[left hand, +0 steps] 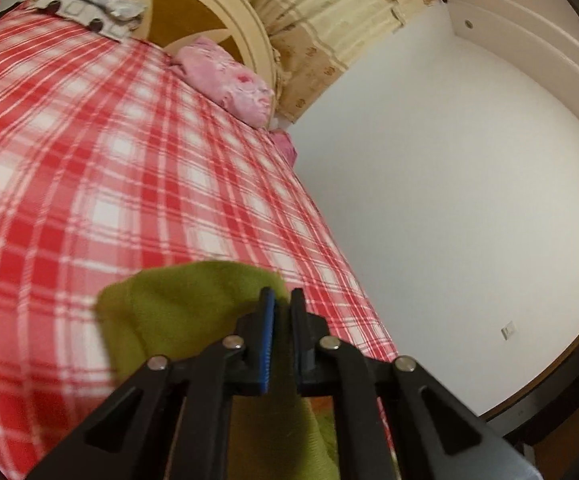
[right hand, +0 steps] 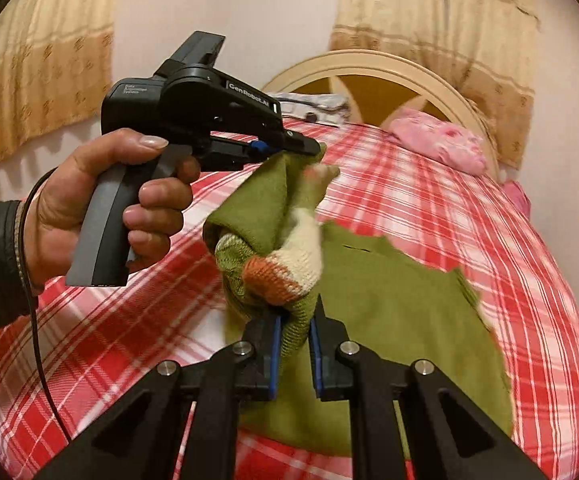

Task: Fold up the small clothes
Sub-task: 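Lift the striped sleeve cuff with the right tool while the left tool holds the green body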

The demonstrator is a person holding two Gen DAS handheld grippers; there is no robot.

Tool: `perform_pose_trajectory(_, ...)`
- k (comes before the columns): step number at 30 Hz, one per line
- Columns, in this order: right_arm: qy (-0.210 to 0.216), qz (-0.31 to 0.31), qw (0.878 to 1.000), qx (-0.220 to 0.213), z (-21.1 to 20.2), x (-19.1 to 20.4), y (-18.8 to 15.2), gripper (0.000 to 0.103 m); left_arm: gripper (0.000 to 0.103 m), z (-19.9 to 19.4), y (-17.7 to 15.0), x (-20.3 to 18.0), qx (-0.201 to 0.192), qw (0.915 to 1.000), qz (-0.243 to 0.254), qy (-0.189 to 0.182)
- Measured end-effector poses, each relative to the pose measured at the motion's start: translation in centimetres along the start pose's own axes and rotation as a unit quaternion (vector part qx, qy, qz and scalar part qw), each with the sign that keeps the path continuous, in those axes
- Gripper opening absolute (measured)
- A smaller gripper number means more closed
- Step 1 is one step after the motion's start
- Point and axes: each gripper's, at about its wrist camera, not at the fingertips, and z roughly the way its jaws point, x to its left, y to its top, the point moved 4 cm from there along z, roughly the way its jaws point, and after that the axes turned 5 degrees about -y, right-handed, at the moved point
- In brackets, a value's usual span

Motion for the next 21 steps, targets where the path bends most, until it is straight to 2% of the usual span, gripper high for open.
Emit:
perform_pose_trajectory(4,-0.009,0.05,0.999,0.013,0.2,-4.2,-1.7,0.012,0.003,5.2,-1.0,-2.8,0.034,0.9991,0.025,0.0)
perform_pose_trajectory(8,-0.004,0.106,0.993,0.045,1.0,-8.3,-4.6,0.009,0.003,9.2,-3.9,-4.3,0.076,0.9962,0.04,0.013)
perform_pose_trajectory(10,0.009,0.123,0.99,0.064,1.5,-9.2,-5.9,0.009,0.004,10.1,-5.0,-4.9,0.097,0.9928,0.059,0.037)
perform_pose_trajectory(12,0.028,0.129,0.988,0.081,2.1,-9.5,-7.1,0.009,0.007,10.0,-5.0,-5.0,0.108,0.985,0.102,0.088)
perform_pose_trajectory(13,0.038,0.133,0.987,0.084,2.2,-9.6,-7.4,0.009,0.011,9.5,-4.8,-5.0,0.109,0.981,0.12,0.105)
perform_pose_trajectory(15,0.052,0.147,0.984,0.082,2.1,-9.7,-8.0,0.01,0.04,8.8,-4.4,-3.9,0.123,0.9693,0.145,0.156)
perform_pose_trajectory(16,0.067,0.155,0.982,0.081,2.1,-9.7,-8.2,0.01,0.063,8.3,-4.3,-3.5,0.126,0.9645,0.155,0.172)
perform_pose_trajectory(17,0.082,0.166,0.979,0.083,2.2,-9.7,-8.4,0.01,0.073,7.7,-4.3,-3.3,0.126,0.9581,0.175,0.188)
perform_pose_trajectory(19,0.099,0.183,0.975,0.08,2.1,-9.7,-8.5,0.013,0.074,7.5,-4.5,-2.8,0.14,0.9435,0.207,0.217)
perform_pose_trajectory(20,0.119,0.195,0.971,0.078,2.1,-9.6,-8.3,0.017,0.074,7.4,-4.5,-2.6,0.144,0.9412,0.213,0.219)
perform_pose_trajectory(21,0.128,0.202,0.968,0.076,1.9,-9.6,-8.3,0.038,0.074,7.4,-4.4,-2.1,0.151,0.9394,0.214,0.221)
